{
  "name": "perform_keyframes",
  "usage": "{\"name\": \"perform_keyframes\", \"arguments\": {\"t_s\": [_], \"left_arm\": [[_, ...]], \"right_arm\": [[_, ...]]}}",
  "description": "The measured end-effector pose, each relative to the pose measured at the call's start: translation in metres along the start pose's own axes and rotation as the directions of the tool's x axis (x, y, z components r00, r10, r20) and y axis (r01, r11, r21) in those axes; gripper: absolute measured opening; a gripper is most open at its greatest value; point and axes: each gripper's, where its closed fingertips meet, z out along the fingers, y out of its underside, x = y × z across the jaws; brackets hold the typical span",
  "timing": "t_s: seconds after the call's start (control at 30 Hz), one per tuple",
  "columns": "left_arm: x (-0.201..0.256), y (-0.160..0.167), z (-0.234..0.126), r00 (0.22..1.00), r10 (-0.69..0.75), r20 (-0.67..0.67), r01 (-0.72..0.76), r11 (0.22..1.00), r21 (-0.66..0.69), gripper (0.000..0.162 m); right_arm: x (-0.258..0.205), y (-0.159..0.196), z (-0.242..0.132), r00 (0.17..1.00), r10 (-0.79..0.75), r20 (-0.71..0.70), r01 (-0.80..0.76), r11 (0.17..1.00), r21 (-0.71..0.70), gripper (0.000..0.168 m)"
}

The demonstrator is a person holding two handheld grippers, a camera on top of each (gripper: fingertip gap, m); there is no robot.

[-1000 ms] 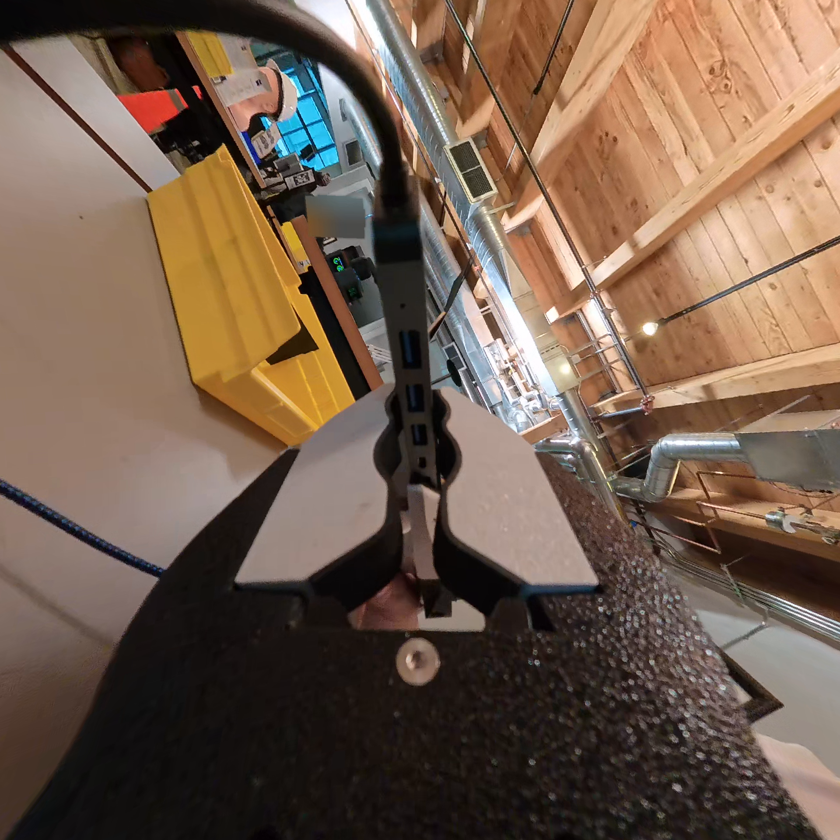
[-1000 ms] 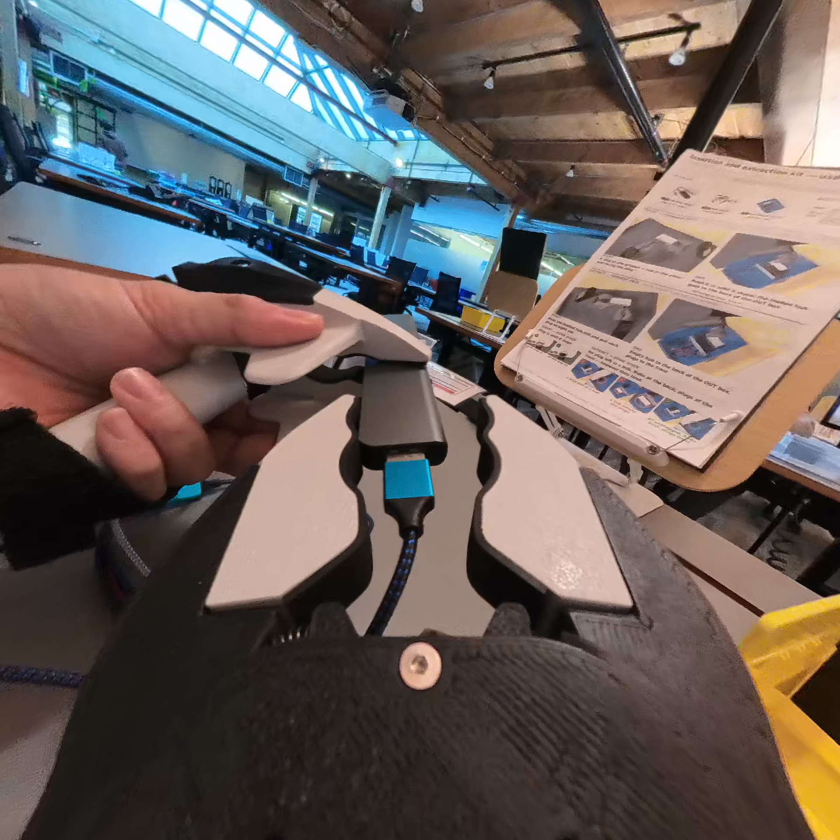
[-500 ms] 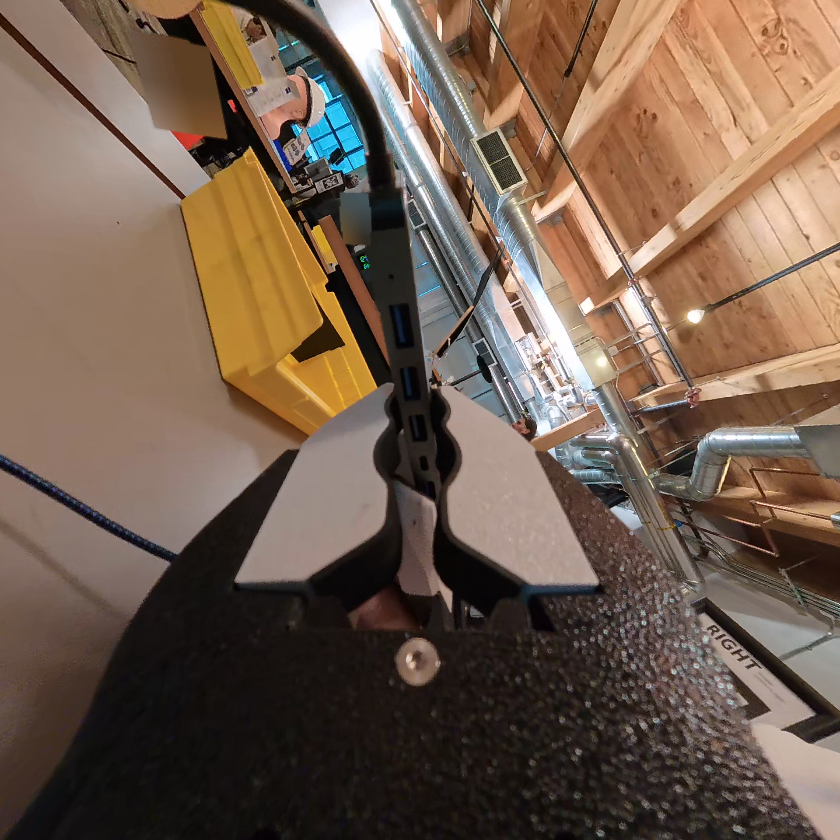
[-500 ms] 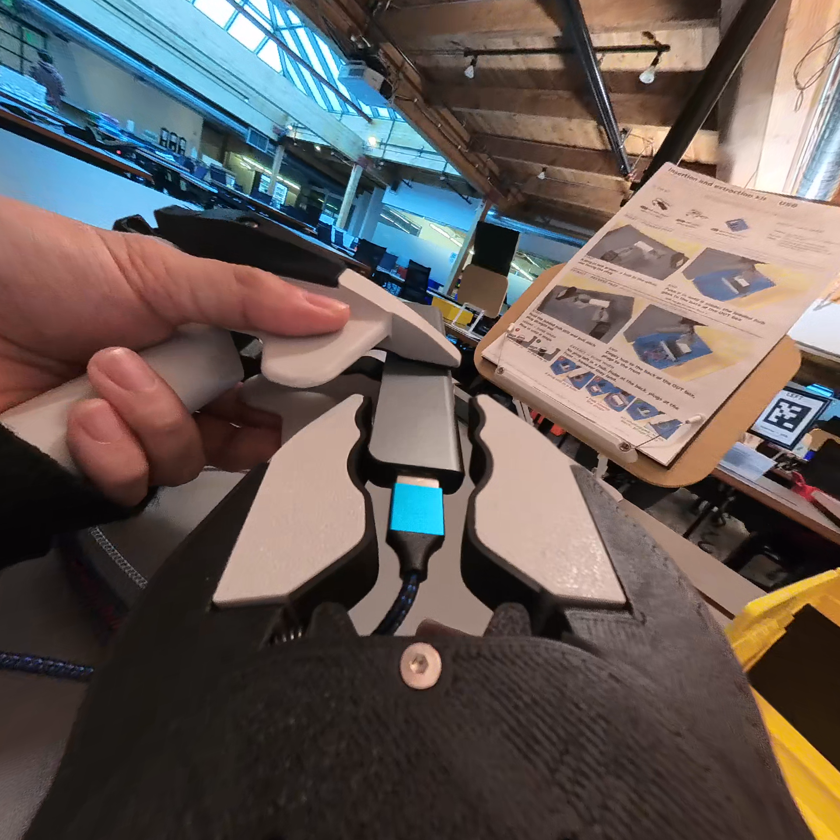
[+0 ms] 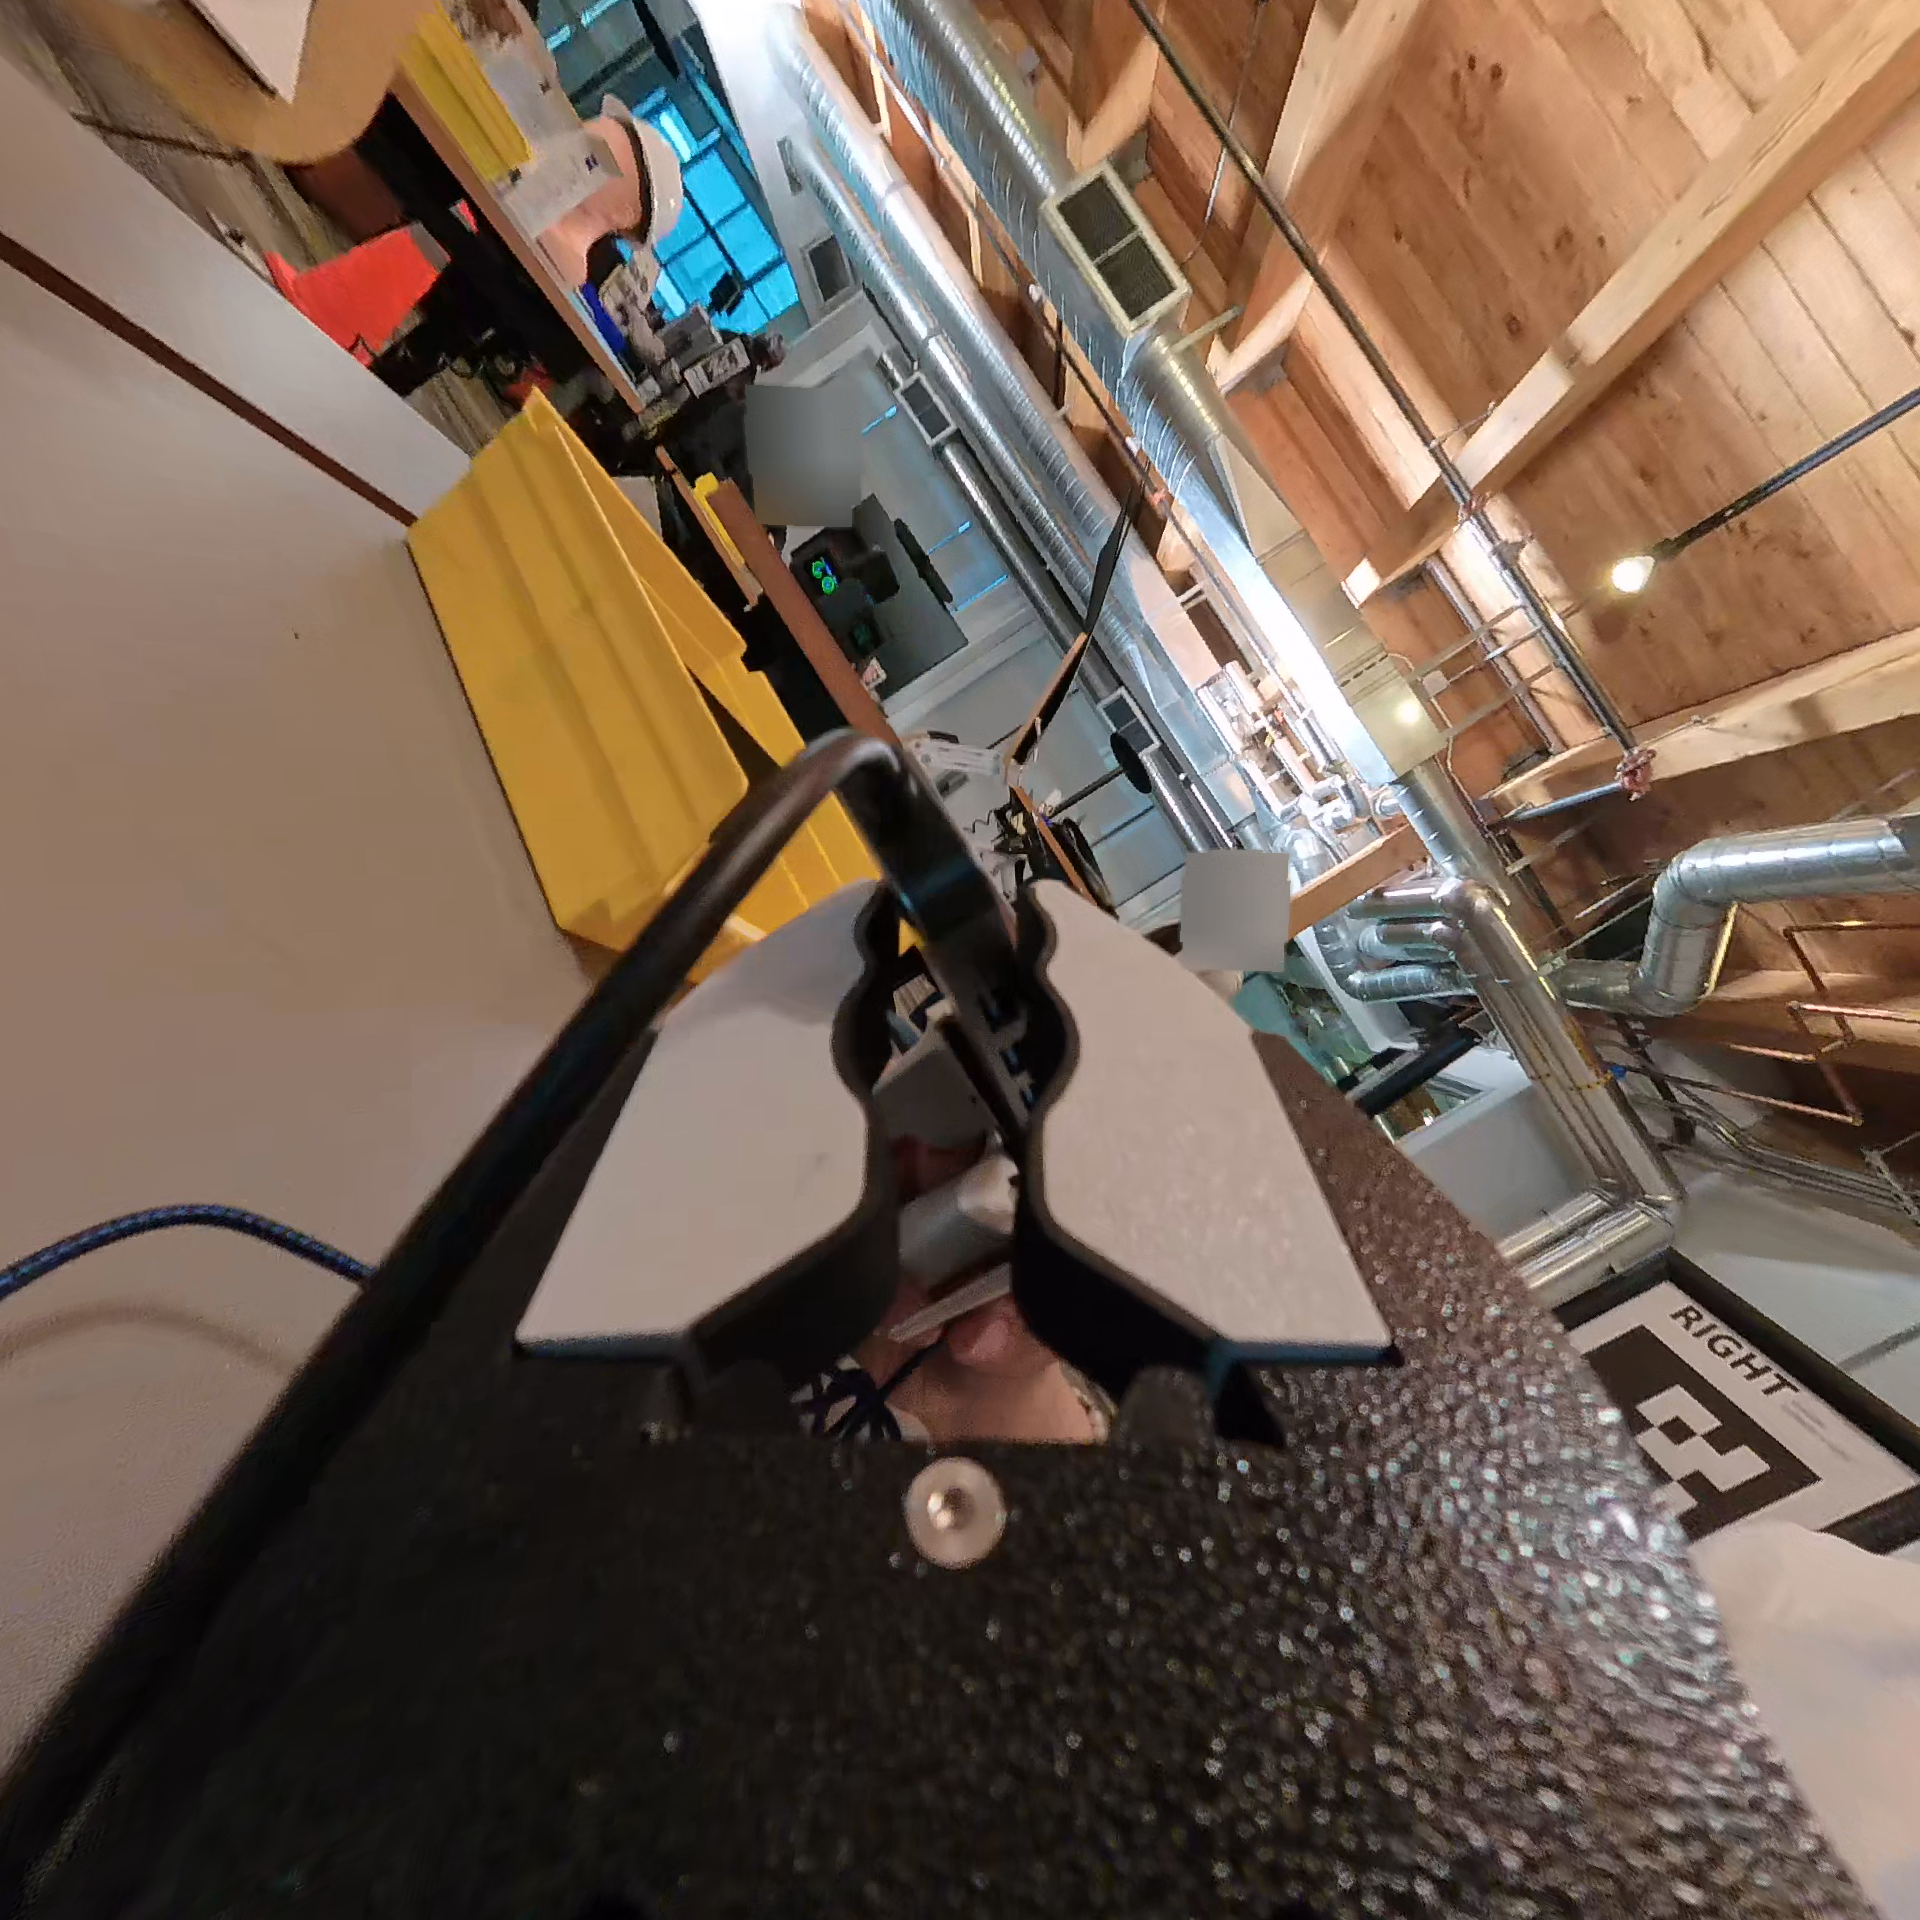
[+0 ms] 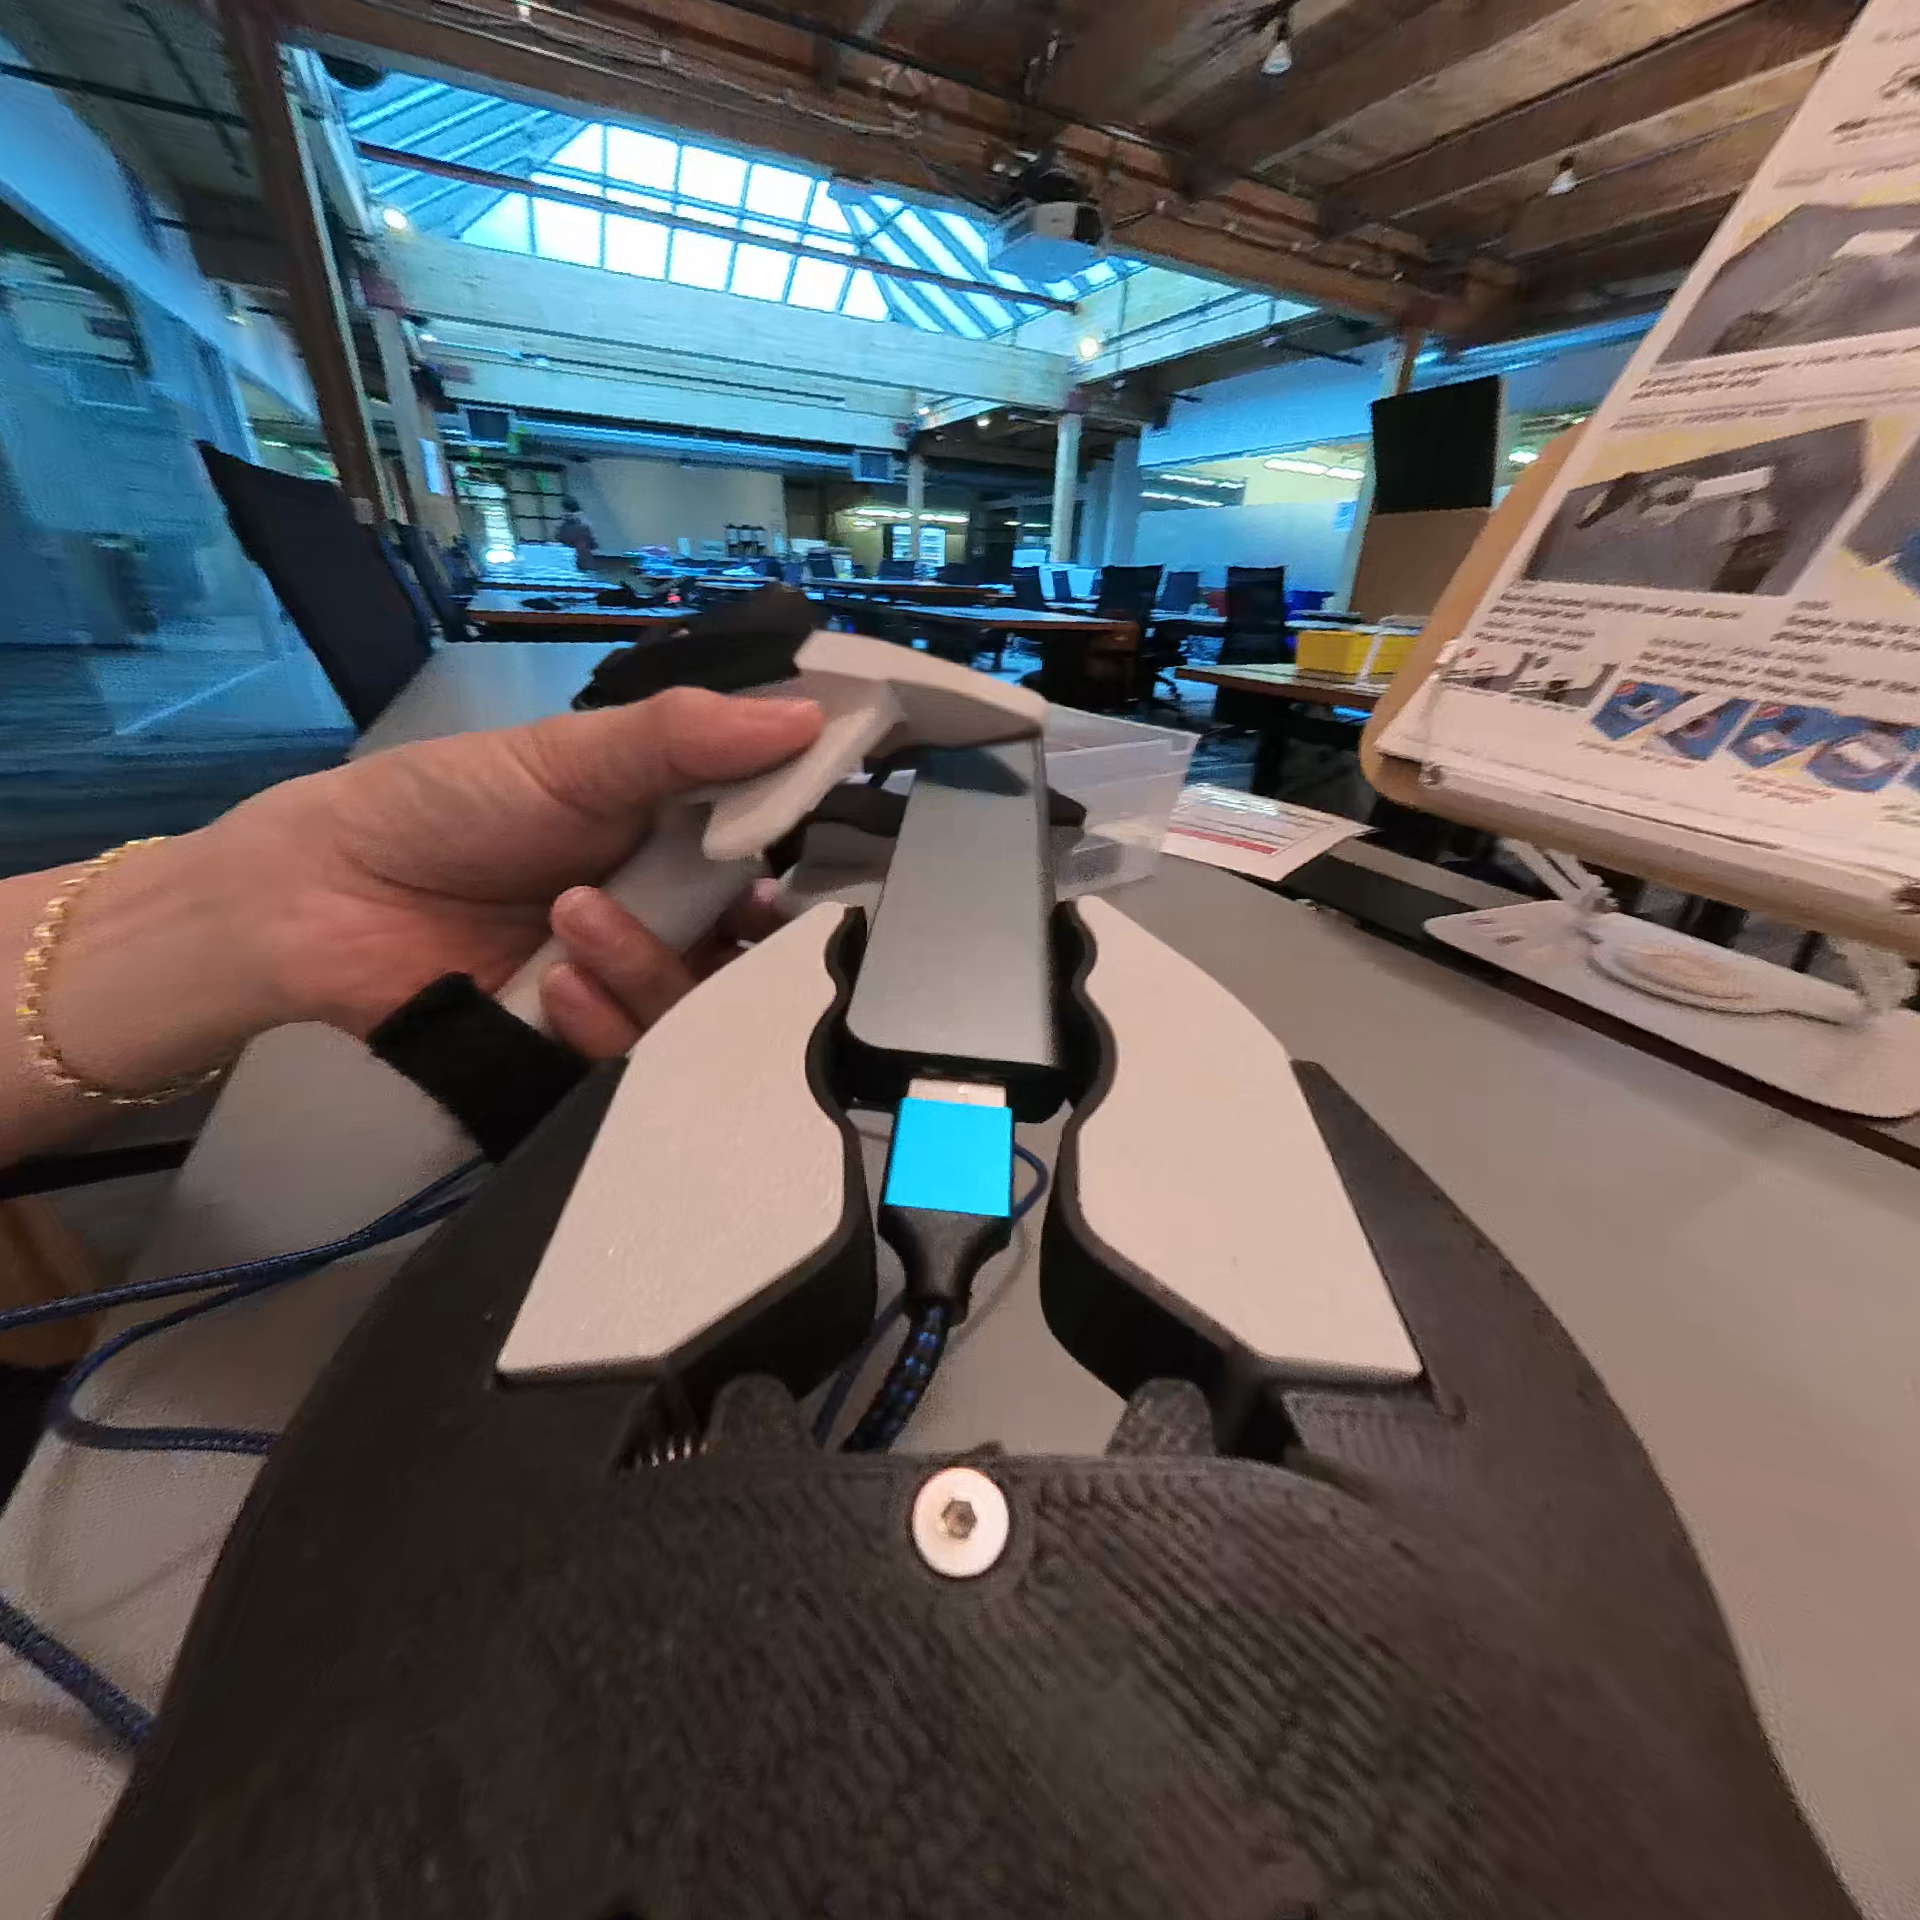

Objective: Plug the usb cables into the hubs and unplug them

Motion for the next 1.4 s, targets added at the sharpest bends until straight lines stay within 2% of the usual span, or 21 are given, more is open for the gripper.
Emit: {"name": "perform_keyframes", "arguments": {"t_s": [0.23,0.47,0.53,0.6,0.67,0.77,0.87,0.93,0.97,1.07,1.1,1.17,1.2,1.23,1.27,1.3,1.33,1.37,1.4], "left_arm": [[-0.006,0.001,0.000,0.994,-0.108,-0.035,0.109,0.994,0.023,0.015],[-0.008,-0.003,-0.002,0.994,-0.108,-0.009,0.109,0.993,0.048,0.012],[-0.008,-0.002,-0.002,0.993,-0.121,-0.015,0.121,0.991,0.048,0.012],[-0.009,-0.001,-0.002,0.993,-0.120,-0.011,0.120,0.992,0.045,0.012],[-0.010,-0.001,-0.001,0.993,-0.116,-0.004,0.116,0.992,0.046,0.012],[-0.010,0.001,0.000,0.994,-0.111,-0.006,0.111,0.993,0.025,0.012],[-0.010,0.005,0.002,0.998,-0.070,0.006,0.070,0.997,-0.039,0.016],[-0.005,0.016,0.005,0.999,-0.038,-0.005,0.037,0.986,-0.162,0.034],[0.002,0.022,0.006,0.999,-0.031,-0.029,0.024,0.971,-0.237,0.041],[0.036,0.036,-0.002,0.984,0.006,-0.180,-0.083,0.902,-0.424,0.040],[0.049,0.034,-0.008,0.974,0.024,-0.225,-0.125,0.886,-0.446,0.037],[0.071,0.008,-0.021,0.958,0.148,-0.247,-0.235,0.898,-0.373,0.034],[0.072,-0.014,-0.030,0.947,0.261,-0.190,-0.310,0.898,-0.311,0.034],[0.065,-0.041,-0.045,0.918,0.391,-0.063,-0.394,0.883,-0.257,0.034],[0.049,-0.075,-0.066,0.854,0.505,0.123,-0.475,0.855,-0.210,0.035],[0.031,-0.111,-0.096,0.755,0.569,0.325,-0.543,0.821,-0.175,0.034],[0.011,-0.145,-0.132,0.645,0.572,0.507,-0.581,0.798,-0.161,0.033],[-0.013,-0.171,-0.168,0.555,0.527,0.644,-0.566,0.806,-0.171,0.033],[-0.039,-0.187,-0.199,0.498,0.465,0.732,-0.500,0.844,-0.196,0.033]], "right_arm": [[0.001,-0.002,0.002,0.996,0.090,-0.008,-0.090,0.995,0.039,0.035],[0.006,0.002,0.004,0.993,-0.027,-0.116,0.032,0.999,0.040,0.046],[0.003,0.002,0.004,0.992,-0.071,-0.109,0.076,0.996,0.041,0.042],[0.002,-0.003,0.003,0.993,-0.061,-0.105,0.070,0.994,0.080,0.041],[0.000,0.000,0.003,0.996,-0.050,-0.074,0.054,0.997,0.055,0.036],[0.000,-0.001,0.002,0.996,-0.042,-0.084,0.047,0.997,0.056,0.035],[0.005,-0.005,-0.001,0.993,-0.027,-0.119,0.037,0.996,0.078,0.035],[0.019,-0.011,-0.009,0.988,0.066,-0.140,-0.047,0.990,0.135,0.036],[0.029,-0.014,-0.015,0.982,0.132,-0.136,-0.107,0.979,0.173,0.036],[0.058,-0.026,-0.040,0.951,0.280,-0.133,-0.232,0.928,0.291,0.036],[0.064,-0.029,-0.046,0.943,0.308,-0.124,-0.256,0.912,0.320,0.036],[0.070,-0.031,-0.053,0.939,0.324,-0.114,-0.269,0.901,0.341,0.036],[0.071,-0.029,-0.055,0.940,0.319,-0.118,-0.264,0.904,0.338,0.036],[0.070,-0.027,-0.055,0.943,0.314,-0.115,-0.261,0.906,0.332,0.036],[0.069,-0.025,-0.054,0.946,0.306,-0.112,-0.256,0.910,0.326,0.036],[0.068,-0.022,-0.053,0.949,0.292,-0.119,-0.242,0.918,0.315,0.036],[0.067,-0.017,-0.051,0.953,0.272,-0.132,-0.224,0.929,0.296,0.036],[0.065,-0.013,-0.050,0.958,0.255,-0.134,-0.210,0.937,0.279,0.036],[0.065,-0.009,-0.048,0.958,0.252,-0.136,-0.209,0.941,0.267,0.036]]}}
